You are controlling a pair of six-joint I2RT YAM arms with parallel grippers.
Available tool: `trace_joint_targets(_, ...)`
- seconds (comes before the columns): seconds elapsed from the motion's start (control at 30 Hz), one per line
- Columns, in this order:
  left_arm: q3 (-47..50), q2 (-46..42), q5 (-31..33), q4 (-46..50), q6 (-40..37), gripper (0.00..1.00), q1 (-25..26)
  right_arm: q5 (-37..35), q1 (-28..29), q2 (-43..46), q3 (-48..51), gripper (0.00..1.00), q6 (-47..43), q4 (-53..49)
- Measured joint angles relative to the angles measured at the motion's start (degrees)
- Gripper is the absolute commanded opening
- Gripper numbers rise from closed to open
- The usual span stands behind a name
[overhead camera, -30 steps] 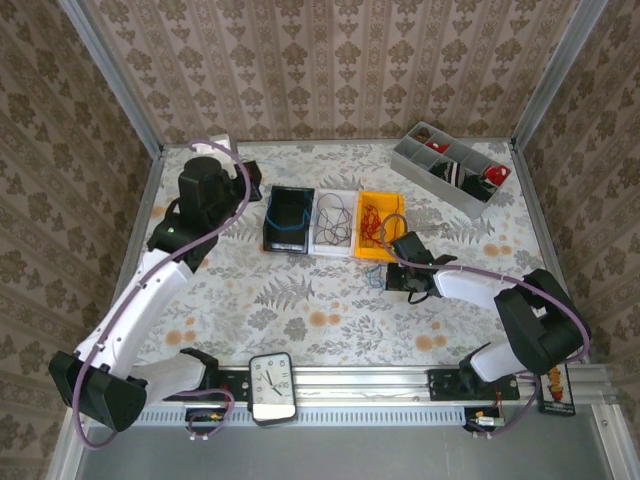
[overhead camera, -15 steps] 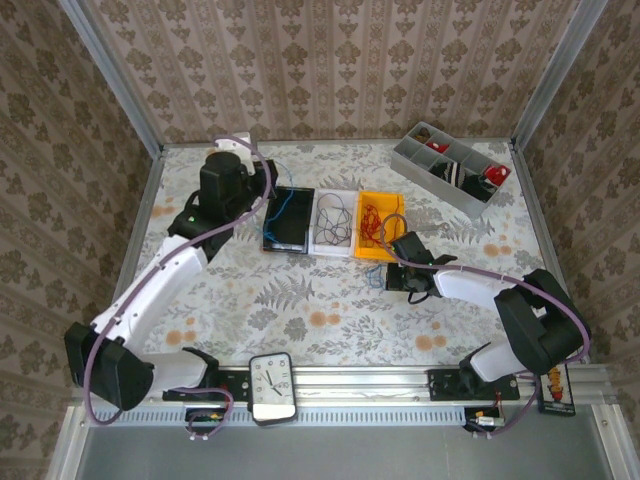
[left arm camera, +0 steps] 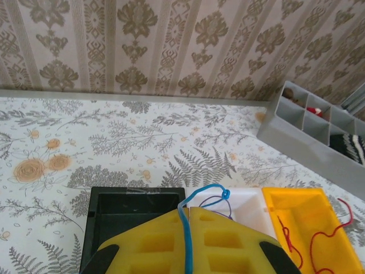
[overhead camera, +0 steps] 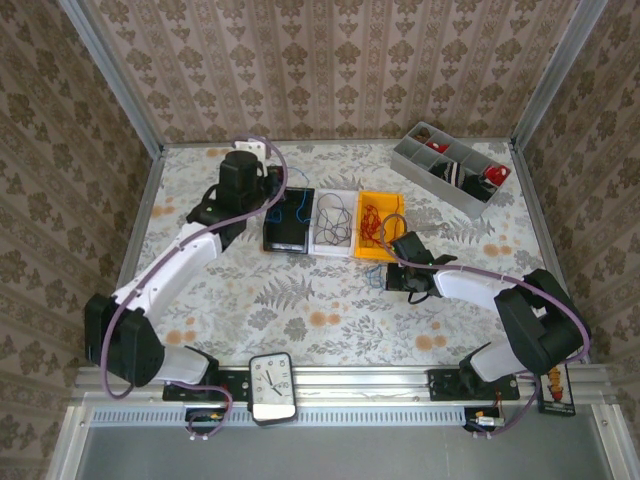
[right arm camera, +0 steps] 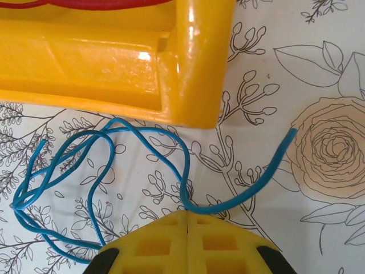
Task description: Untangle the cables
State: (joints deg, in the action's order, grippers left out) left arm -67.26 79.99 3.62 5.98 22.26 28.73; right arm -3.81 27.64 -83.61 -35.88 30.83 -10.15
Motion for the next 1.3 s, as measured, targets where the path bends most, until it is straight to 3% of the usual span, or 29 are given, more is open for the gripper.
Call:
trace_joint_targets(0.4, -0.5, 5.6, 1.6, -1.7, -0.3, 0.0, -0.9, 0.1, 0.0, 0.3, 0.0, 0.0, -0.7, -0.8)
trace_joint_targets(0.6, -0.5, 10.3, 6.7, -2.3, 1.5, 0.0, -1.1, 0.2, 0.0, 0.4, 0.0, 0.0, -0.7, -1.0)
trace_joint_targets(0.83, -4.7, 17.0, 13.0, 4.4, 3.9, 0.0, -0.3, 0.2, 0.0, 0.9, 0.0, 0.0, -0.7, -2.1)
trace_joint_targets(1.3, -8.0, 29.1, 5.9, 8.6, 12.8, 0.0, 1.7, 0.2, 0.0, 1.2, 0.0, 0.0, -0.7, -2.6)
